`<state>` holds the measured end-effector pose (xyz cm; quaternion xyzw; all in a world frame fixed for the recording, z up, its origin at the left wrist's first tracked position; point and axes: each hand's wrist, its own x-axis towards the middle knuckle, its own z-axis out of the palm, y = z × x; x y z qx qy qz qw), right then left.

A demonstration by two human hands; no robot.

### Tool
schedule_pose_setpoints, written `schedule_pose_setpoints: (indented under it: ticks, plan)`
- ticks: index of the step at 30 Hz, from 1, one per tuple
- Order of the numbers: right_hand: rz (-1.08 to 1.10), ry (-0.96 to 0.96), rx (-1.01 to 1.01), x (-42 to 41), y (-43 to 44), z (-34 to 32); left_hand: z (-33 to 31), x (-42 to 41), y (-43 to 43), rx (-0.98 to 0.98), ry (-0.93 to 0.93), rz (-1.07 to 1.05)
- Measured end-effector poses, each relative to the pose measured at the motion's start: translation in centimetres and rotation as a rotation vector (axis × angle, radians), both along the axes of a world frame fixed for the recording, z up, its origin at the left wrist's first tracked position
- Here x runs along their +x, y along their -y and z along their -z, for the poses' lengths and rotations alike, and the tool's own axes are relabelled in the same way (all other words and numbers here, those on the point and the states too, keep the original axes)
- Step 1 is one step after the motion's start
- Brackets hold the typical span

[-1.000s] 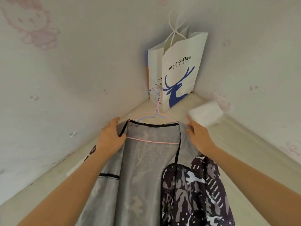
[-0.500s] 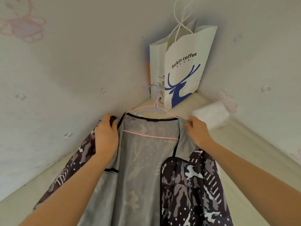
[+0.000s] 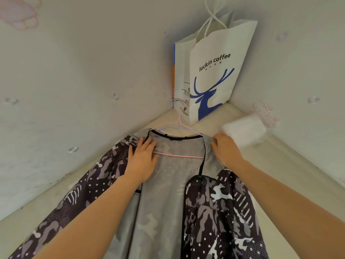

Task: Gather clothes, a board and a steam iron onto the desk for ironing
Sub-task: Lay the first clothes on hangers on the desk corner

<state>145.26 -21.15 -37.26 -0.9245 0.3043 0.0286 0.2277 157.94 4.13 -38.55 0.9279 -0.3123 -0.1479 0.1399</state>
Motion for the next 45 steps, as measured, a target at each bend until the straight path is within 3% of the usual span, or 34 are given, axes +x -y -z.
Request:
schedule_pose_setpoints:
  ticks: [6, 11, 24, 32, 45]
  plan:
    - [-0.037, -0.066, -0.002, -0.6, -0.6, -0.9, 0.4, -1.2, -1.1, 0.075, 0.126, 0.037]
    - [-0.089, -0.070, -0.057, -2.1, -2.5, -2.2, -0.6, -3.0, -2.3, -0.020, 0.175, 0.013]
    - [-0.165, -0.040, -0.106, -12.2, -11.5, -3.9, -2.6, -10.9, -8.3, 0.100, 0.064, 0.058]
    - [-0.132, -0.071, -0.076, -19.5, -20.3, -4.6, -4.3, -17.9, -13.4, -0.075, -0.058, 0.086]
    - [0.080, -0.076, -0.116, -33.1, -36.9, -6.1, -6.6, -29.6, -24.8, -0.306, -0.106, 0.244]
